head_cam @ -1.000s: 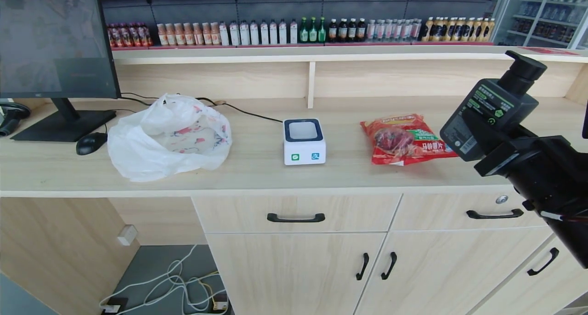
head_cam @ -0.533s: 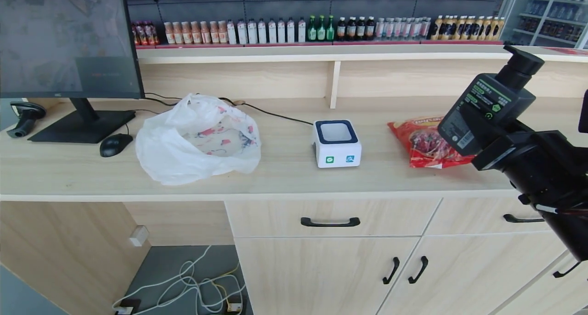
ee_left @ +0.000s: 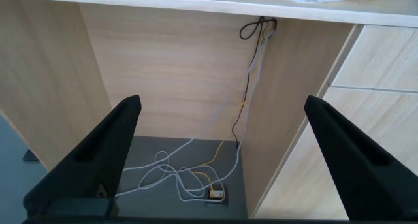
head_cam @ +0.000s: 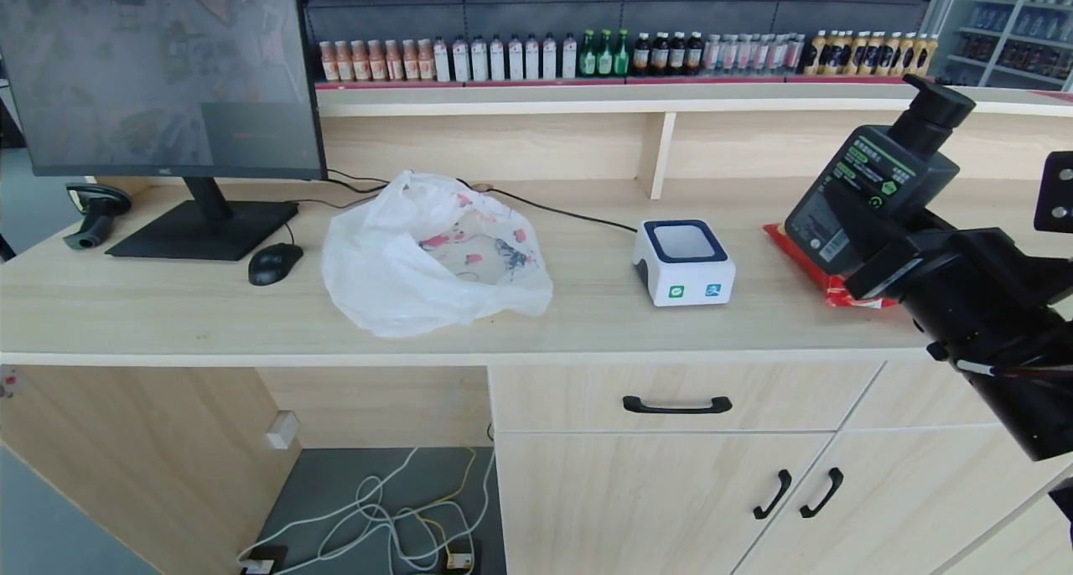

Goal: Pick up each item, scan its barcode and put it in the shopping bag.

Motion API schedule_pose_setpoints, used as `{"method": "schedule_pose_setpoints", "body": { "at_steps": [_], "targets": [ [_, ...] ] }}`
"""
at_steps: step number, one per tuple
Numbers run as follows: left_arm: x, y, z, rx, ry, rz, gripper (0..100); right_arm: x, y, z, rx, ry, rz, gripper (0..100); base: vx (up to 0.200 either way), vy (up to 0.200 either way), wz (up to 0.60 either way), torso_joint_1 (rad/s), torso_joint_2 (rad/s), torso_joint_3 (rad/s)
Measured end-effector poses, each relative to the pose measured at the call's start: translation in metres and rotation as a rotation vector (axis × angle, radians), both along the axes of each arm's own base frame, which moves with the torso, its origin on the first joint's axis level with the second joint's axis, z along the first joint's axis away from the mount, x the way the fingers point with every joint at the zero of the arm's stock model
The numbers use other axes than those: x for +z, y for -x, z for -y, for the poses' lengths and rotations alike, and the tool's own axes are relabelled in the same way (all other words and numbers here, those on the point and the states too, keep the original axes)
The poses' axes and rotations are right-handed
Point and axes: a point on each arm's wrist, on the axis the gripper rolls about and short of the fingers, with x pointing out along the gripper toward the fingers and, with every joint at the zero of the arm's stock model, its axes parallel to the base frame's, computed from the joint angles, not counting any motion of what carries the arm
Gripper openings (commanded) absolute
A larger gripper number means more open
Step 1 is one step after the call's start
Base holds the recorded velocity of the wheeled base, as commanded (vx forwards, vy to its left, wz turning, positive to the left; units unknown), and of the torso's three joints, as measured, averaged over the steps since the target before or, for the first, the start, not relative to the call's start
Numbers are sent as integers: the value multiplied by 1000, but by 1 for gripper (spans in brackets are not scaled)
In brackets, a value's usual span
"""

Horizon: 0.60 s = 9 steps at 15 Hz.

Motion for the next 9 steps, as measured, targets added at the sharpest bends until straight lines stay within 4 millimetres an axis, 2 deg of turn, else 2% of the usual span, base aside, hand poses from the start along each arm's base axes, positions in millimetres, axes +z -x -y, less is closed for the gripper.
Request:
{"method": "schedule_pose_setpoints", "body": {
  "at_steps": [4,7,9],
  "targets": [
    [0,0,0,-1,1,0,100,2,-5,-2,8,-8,9,0,0,0,0,0,0,0],
    [0,0,0,-2,1,0,100,1,-8,-4,11,-6,5,0,200,0,0,-7,4,6],
    [0,0,0,-1,1,0,100,1,-9,-4,11,-6,7,0,0,0,0,0,0,0]
  ]
}}
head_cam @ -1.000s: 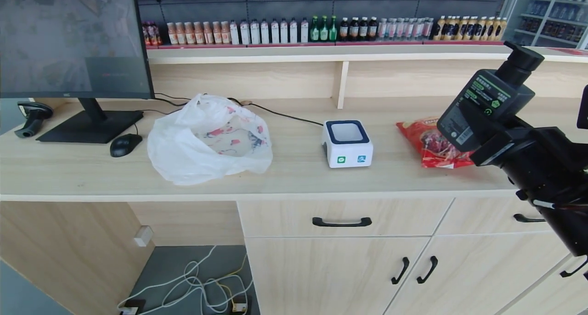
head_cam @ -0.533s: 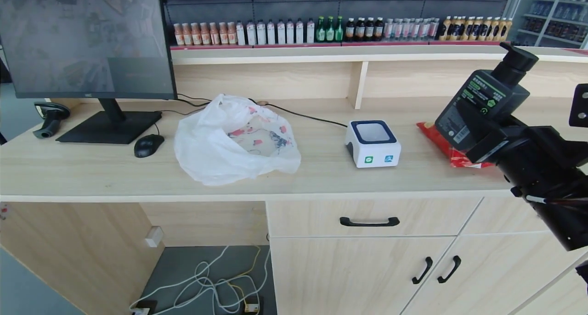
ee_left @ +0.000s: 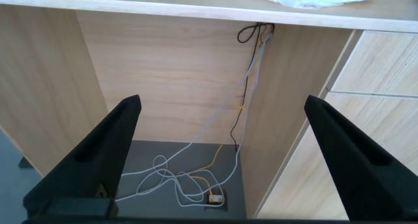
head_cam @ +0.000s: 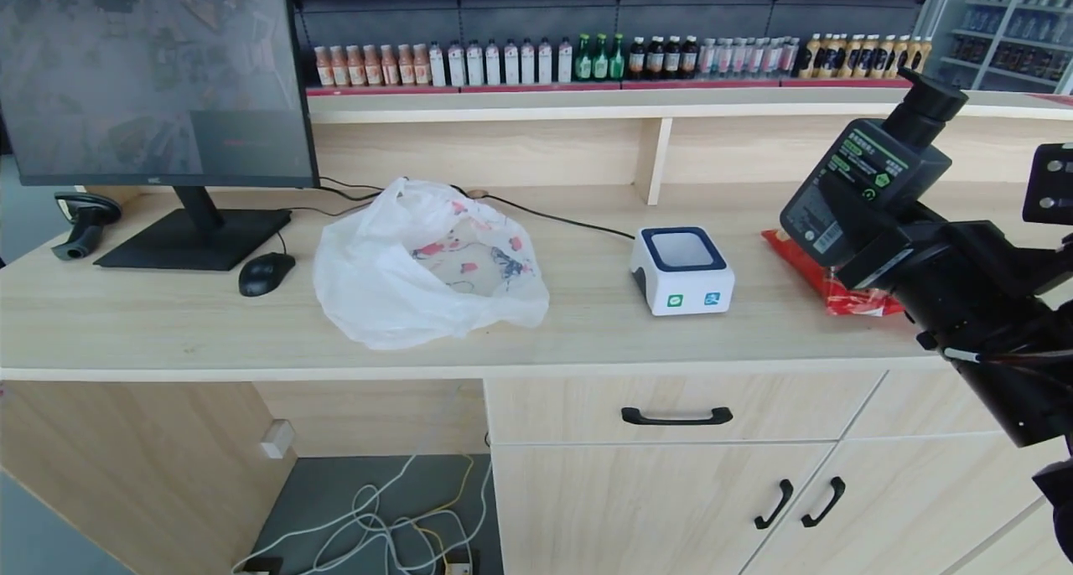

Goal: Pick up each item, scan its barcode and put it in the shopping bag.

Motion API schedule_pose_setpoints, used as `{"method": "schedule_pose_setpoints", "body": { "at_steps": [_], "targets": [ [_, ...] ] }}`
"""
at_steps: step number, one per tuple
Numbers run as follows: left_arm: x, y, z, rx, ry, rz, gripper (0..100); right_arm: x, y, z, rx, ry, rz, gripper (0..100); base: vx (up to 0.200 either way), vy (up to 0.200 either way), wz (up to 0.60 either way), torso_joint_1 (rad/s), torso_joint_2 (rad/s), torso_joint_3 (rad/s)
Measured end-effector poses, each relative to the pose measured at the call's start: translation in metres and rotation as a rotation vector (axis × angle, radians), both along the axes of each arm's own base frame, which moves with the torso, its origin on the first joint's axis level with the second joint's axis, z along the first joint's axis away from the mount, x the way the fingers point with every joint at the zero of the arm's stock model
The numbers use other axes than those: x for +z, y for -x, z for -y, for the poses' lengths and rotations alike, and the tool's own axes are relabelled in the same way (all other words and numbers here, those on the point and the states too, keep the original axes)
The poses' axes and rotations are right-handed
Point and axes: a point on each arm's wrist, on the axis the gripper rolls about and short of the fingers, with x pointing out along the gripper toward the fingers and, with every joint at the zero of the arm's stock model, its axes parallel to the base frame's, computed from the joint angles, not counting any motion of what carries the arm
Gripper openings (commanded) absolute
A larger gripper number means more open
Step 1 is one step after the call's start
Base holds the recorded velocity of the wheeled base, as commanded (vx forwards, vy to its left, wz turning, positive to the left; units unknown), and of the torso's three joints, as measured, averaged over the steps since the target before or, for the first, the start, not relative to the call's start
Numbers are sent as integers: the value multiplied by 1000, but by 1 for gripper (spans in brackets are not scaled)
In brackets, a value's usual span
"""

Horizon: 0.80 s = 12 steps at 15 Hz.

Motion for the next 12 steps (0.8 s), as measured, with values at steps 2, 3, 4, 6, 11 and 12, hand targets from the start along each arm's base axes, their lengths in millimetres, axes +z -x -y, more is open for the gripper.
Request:
{"method": "schedule_pose_setpoints", "body": {
  "at_steps": [2,3,4,6,11,12],
  "targets": [
    [0,0,0,-1,1,-1,100,2,-4,-1,3,2,8,0,0,0,0,0,0,0],
    [0,0,0,0,1,-1,100,4,-7,-3,12,4,15,0,0,0,0,0,0,0],
    [0,0,0,0,1,0,100,5,-10,-4,19,8,27,0,0,0,0,0,0,0],
    [0,0,0,1,1,0,100,6,-20,-5,78,61,54,0,0,0,0,0,0,0],
    [0,0,0,0,1,0,100,-12,-56,12,204,252,63,0,0,0,0,0,0,0],
    [0,0,0,0,1,0,100,-13,-62,12,216,264,69,0,0,0,0,0,0,0]
  ]
}}
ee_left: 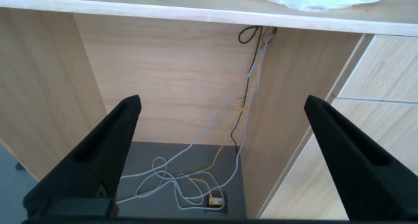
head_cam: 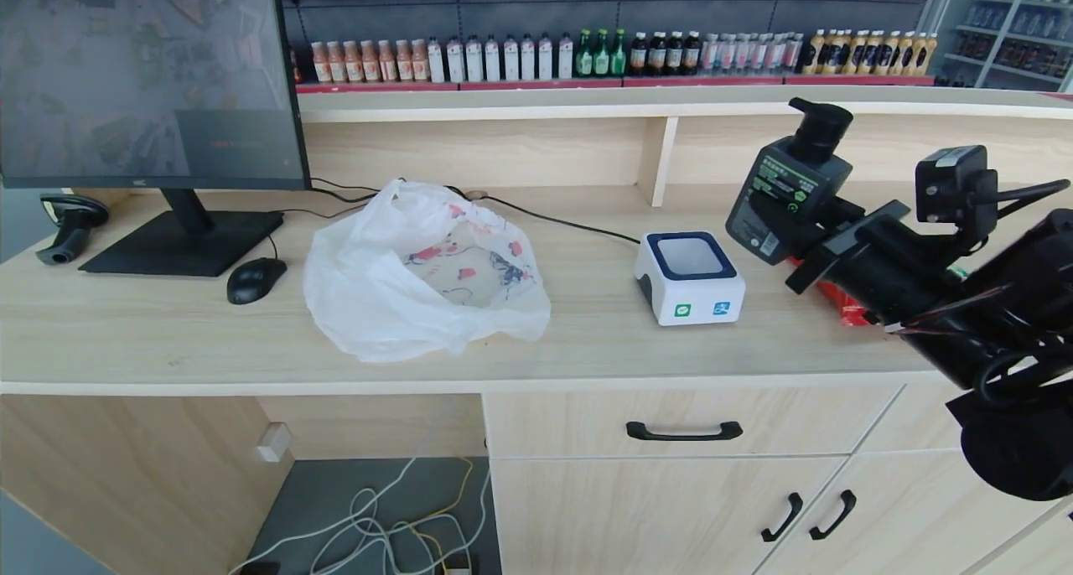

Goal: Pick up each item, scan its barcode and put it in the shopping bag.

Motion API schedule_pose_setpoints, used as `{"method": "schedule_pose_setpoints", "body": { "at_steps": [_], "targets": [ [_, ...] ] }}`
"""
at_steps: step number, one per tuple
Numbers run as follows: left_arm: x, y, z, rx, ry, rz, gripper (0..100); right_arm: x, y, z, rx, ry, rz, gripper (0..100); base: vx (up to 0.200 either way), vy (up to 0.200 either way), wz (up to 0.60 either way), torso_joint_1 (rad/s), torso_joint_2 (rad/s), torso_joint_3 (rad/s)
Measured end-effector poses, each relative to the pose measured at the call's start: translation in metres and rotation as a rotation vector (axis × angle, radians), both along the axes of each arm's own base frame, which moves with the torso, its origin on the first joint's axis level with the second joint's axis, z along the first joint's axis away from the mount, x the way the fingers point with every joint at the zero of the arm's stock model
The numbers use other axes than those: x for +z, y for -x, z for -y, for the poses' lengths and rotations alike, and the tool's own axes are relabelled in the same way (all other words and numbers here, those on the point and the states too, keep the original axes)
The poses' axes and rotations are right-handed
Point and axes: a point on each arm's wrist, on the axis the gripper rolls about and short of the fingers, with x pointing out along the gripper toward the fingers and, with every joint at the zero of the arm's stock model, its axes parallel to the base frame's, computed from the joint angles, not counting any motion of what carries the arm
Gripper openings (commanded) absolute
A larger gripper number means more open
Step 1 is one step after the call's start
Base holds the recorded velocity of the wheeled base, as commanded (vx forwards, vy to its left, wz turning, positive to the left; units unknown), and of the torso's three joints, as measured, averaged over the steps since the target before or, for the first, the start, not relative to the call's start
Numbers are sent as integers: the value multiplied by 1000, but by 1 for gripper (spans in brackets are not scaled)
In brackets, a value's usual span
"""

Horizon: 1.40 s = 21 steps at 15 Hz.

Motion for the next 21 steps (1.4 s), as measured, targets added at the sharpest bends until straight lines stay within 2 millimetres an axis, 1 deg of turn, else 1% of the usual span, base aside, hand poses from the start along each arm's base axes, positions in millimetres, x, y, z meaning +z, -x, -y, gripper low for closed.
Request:
{"method": "schedule_pose_setpoints", "body": {
  "at_steps": [3,6,9,11,13,16,18,20,21],
  "targets": [
    [0,0,0,0,0,0,100,4,-20,-5,83,80,79,0,0,0,0,0,0,0],
    [0,0,0,0,0,0,100,3,-39,-12,222,251,219,0,0,0,0,0,0,0],
    [0,0,0,0,0,0,100,-2,-53,-14,237,313,270,0,0,0,0,0,0,0],
    [0,0,0,0,0,0,100,-2,-60,-16,273,351,318,0,0,0,0,0,0,0],
    [0,0,0,0,-1,0,100,-5,-67,-16,292,428,397,0,0,0,0,0,0,0],
    [0,0,0,0,-2,0,100,-8,-76,-12,289,466,433,0,0,0,0,0,0,0],
    [0,0,0,0,-2,0,100,-5,-85,-5,263,479,463,0,0,0,0,0,0,0],
    [0,0,0,0,-2,0,100,-8,-92,1,243,490,469,0,0,0,0,0,0,0],
    [0,0,0,0,-3,0,100,-11,-94,1,241,496,471,0,0,0,0,0,0,0]
  ]
}}
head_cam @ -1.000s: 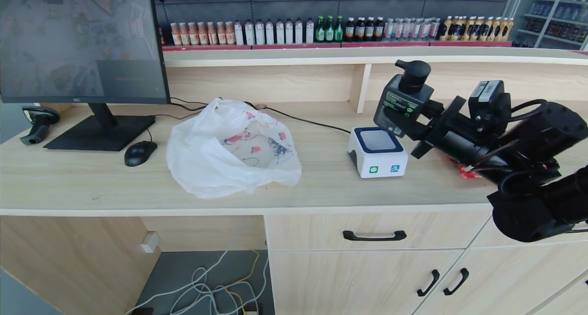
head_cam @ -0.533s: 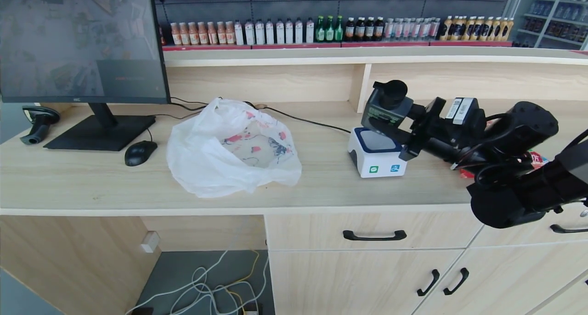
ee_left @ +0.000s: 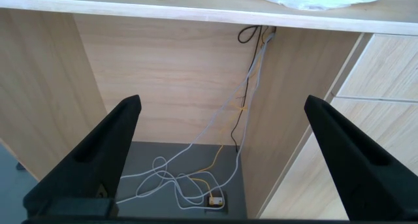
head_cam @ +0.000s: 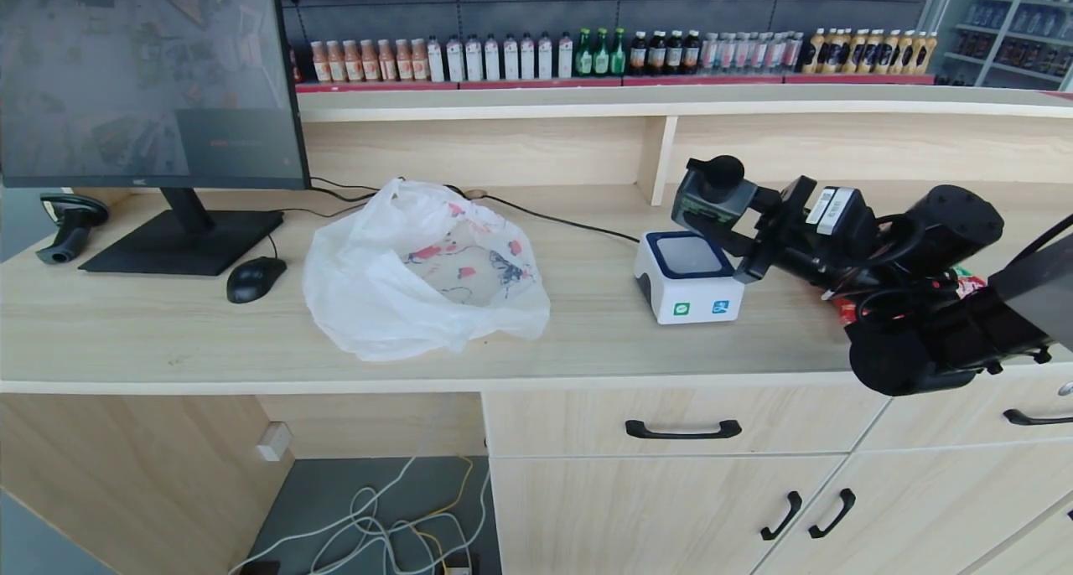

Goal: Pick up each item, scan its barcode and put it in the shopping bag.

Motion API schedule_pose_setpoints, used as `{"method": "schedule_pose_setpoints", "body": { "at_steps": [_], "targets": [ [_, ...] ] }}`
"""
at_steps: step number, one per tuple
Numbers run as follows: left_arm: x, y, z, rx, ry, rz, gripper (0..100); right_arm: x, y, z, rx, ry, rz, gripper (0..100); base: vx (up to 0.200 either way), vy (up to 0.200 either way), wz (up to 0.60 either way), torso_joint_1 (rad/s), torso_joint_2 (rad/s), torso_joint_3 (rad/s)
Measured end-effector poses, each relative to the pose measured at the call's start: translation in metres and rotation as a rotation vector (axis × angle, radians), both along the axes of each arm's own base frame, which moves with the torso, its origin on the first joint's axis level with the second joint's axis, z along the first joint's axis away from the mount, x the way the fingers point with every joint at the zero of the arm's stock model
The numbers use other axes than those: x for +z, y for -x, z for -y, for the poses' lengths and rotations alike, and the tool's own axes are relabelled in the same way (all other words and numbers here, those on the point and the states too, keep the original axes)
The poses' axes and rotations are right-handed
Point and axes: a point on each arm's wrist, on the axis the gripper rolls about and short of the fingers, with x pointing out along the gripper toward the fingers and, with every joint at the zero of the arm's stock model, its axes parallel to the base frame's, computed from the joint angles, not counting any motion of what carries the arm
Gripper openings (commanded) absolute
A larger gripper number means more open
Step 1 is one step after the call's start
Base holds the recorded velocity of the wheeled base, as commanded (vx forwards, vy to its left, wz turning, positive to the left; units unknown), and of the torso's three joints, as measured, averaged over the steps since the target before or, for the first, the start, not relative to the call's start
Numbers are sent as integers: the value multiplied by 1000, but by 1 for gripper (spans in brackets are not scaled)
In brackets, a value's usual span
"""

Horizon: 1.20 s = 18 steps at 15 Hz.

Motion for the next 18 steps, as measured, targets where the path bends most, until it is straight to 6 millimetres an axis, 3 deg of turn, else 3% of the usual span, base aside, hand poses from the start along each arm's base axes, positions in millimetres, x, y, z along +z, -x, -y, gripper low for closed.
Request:
{"method": "schedule_pose_setpoints", "body": {
  "at_steps": [9,18],
  "targets": [
    [0,0,0,0,-1,0,100,-11,-15,1,-13,6,8,0,0,0,0,0,0,0],
    [0,0,0,0,-1,0,100,-16,-17,2,-19,7,-2,0,0,0,0,0,0,0]
  ]
}}
